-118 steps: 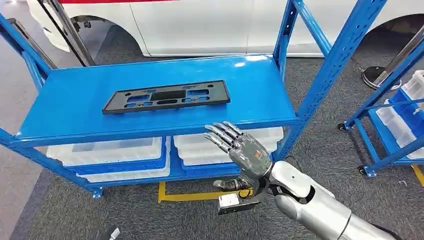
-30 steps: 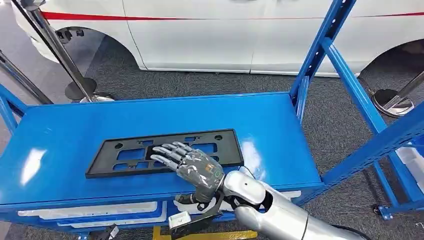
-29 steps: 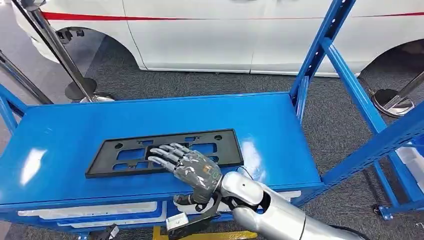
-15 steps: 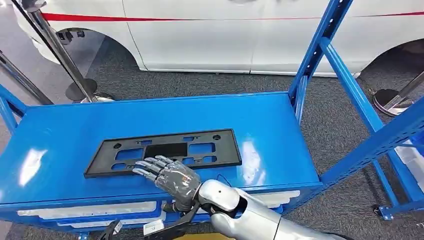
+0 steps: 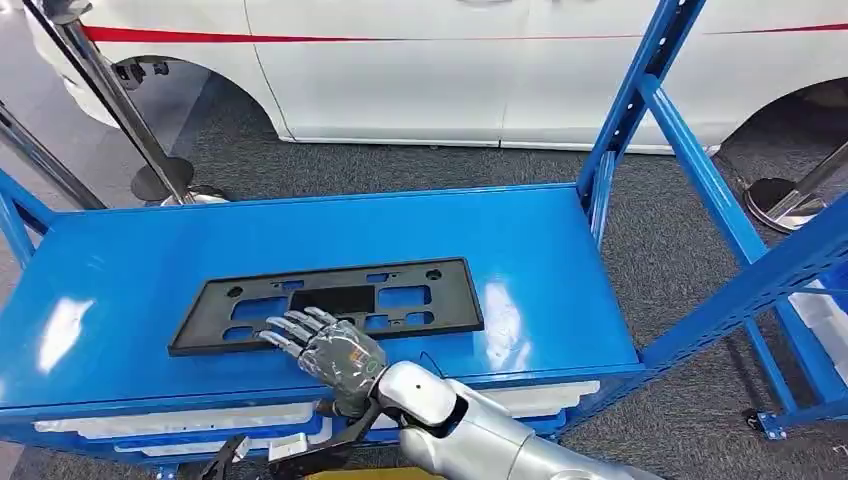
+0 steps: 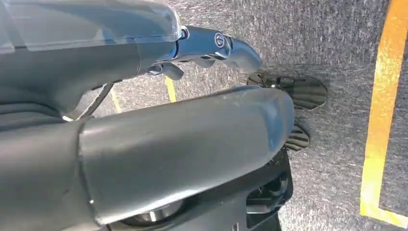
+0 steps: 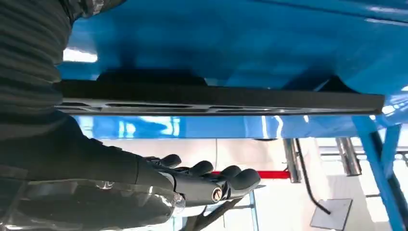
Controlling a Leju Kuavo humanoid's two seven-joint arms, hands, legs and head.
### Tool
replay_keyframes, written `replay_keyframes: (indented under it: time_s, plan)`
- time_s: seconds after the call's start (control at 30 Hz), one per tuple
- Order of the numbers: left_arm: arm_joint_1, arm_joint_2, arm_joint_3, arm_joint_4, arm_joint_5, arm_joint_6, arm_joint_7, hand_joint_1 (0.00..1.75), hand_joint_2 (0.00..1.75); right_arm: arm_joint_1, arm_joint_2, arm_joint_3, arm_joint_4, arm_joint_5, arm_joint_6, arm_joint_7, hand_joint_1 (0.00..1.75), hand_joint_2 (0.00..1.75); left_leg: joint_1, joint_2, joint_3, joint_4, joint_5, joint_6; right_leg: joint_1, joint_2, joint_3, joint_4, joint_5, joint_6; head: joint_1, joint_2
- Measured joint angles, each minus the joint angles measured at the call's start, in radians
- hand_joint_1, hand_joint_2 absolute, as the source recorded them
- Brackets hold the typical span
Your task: Take the parts from the cabinet and place them on the table.
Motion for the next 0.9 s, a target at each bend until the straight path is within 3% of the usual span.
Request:
replay_keyframes:
  time_s: [0.23, 0.57, 0.8, 0.9]
  plan:
    - [-0.001, -0.004, -0.007, 0.0, 0.013, 0.01, 0.0, 0.0, 0.0, -0.036, 0.045, -0.002, 0.063, 0.077, -0.021, 0.084, 0.0, 1.75, 0.0, 0.0, 0.0, 0.0, 0.0, 0.0, 0.0, 0.0, 0.0, 0.0, 0.0, 0.0, 0.0, 0.0]
    - [0.0, -0.005, -0.016, 0.0, 0.021, 0.013, -0.001, 0.0, 0.0, -0.054, 0.06, -0.01, 0.118, 0.128, -0.056, 0.113, 0.0, 1.75, 0.0, 0.0, 0.0, 0.0, 0.0, 0.0, 0.0, 0.0, 0.0, 0.0, 0.0, 0.0, 0.0, 0.0]
    - [-0.001, -0.008, -0.023, 0.0, 0.026, 0.011, 0.011, 0.0, 0.0, -0.061, 0.068, -0.023, 0.219, 0.255, -0.173, 0.17, 0.0, 1.75, 0.0, 0.0, 0.0, 0.0, 0.0, 0.0, 0.0, 0.0, 0.0, 0.0, 0.0, 0.0, 0.0, 0.0]
    - [-0.003, -0.011, -0.024, 0.0, 0.029, 0.011, 0.016, 0.0, 0.0, -0.062, 0.069, -0.027, 0.265, 0.276, -0.184, 0.174, 0.0, 1.75, 0.0, 0.0, 0.0, 0.0, 0.0, 0.0, 0.0, 0.0, 0.0, 0.0, 0.0, 0.0, 0.0, 0.0]
